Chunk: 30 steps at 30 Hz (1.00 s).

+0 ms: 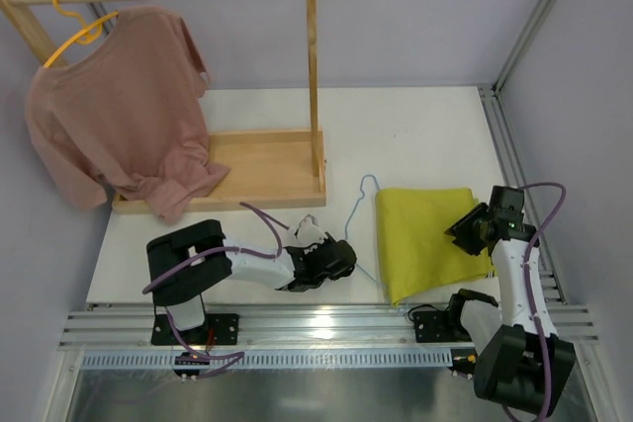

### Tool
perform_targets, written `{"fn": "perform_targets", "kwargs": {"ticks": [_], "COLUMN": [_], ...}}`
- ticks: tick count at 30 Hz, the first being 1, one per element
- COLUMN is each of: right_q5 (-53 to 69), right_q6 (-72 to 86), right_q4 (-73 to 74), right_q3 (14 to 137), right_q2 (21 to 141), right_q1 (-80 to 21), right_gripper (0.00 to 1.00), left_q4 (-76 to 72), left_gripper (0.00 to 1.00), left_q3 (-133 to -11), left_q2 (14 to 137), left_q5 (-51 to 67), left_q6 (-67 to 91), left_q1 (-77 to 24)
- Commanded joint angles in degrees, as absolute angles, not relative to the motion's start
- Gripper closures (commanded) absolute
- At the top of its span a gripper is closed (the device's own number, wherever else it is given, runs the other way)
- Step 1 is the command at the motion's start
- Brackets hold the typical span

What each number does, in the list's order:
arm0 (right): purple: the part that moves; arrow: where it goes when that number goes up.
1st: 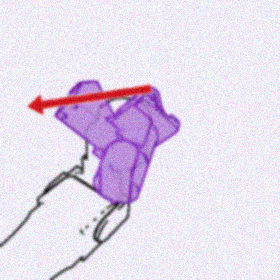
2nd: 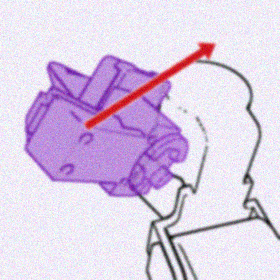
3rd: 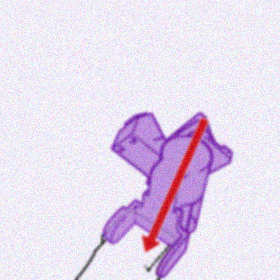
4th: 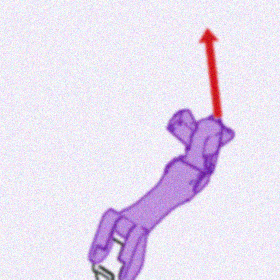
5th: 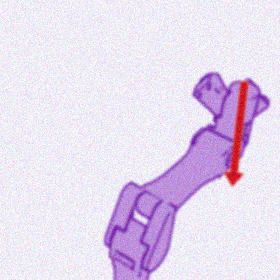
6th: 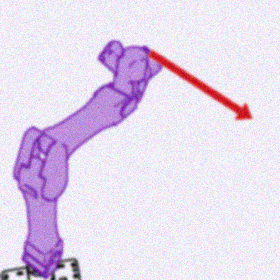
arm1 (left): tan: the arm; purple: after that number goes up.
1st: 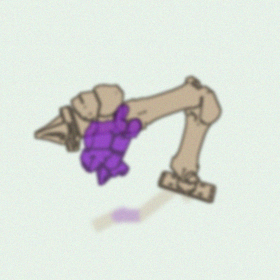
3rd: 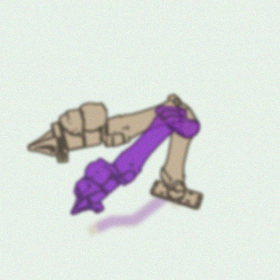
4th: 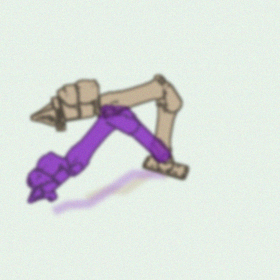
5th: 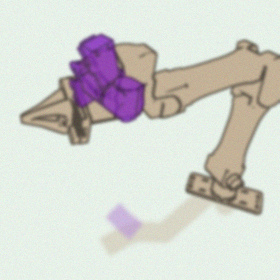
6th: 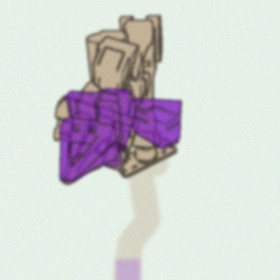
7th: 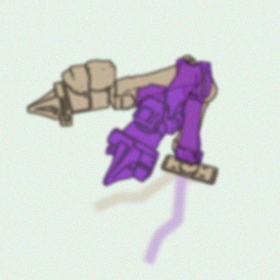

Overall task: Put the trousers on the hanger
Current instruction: Place trousers on hanger

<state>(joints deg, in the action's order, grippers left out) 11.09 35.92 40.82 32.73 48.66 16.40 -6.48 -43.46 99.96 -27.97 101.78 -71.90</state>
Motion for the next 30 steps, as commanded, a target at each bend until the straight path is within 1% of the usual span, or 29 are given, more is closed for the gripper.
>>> {"fn": "perform_targets", "kwargs": {"ticks": [1,2,4,9,13,17,20,22,24,26,30], "right_q5": [1.2,-3.6,-2.5,-9.5,-9.1,-9.1,-2.1,-1.4,-0.8,4.6,9.2], "right_q6": [37.0,36.7,36.2,35.4,34.0,30.8,27.1,26.1,25.2,25.3,27.5], "right_q4": [39.5,39.7,39.3,38.1,35.3,34.3,34.4,33.8,32.4,31.1,27.0], "right_q3": [32.2,33.0,33.9,38.5,37.5,38.8,40.3,39.6,37.4,36.7,33.7], "right_q2": [54.0,55.2,57.0,59.4,65.0,65.9,65.2,65.0,65.5,66.6,67.2], "right_q1": [18.4,19.7,23.7,26.2,26.4,26.4,26.4,26.4,26.4,26.3,25.4], "right_gripper": [0.62,0.63,0.63,0.63,0.63,0.63,0.63,0.62,0.58,0.57,0.57], "left_q4": [6.8,7.1,8.1,8.6,8.3,8.3,8.3,7.1,7.0,8.0,11.3], "left_gripper": [1.00,1.00,1.00,1.00,1.00,1.00,1.00,1.00,1.00,1.00,1.00], "left_q3": [-41.2,-41.2,-41.0,-40.3,-40.4,-40.4,-39.7,-38.5,-37.9,-37.2,-35.1], "left_q2": [100.3,99.9,99.4,98.7,99.5,99.7,99.3,99.1,98.3,97.5,94.1], "left_q5": [-28.3,-28.6,-29.3,-29.4,-29.3,-29.1,-28.8,-28.7,-28.7,-29.0,-30.4], "left_q6": [99.1,99.1,99.8,101.0,101.0,100.8,100.8,101.2,101.4,101.9,104.1], "left_q1": [-72.1,-72.2,-72.1,-72.0,-71.9,-71.8,-71.5,-70.8,-70.5,-70.3,-70.4]}}
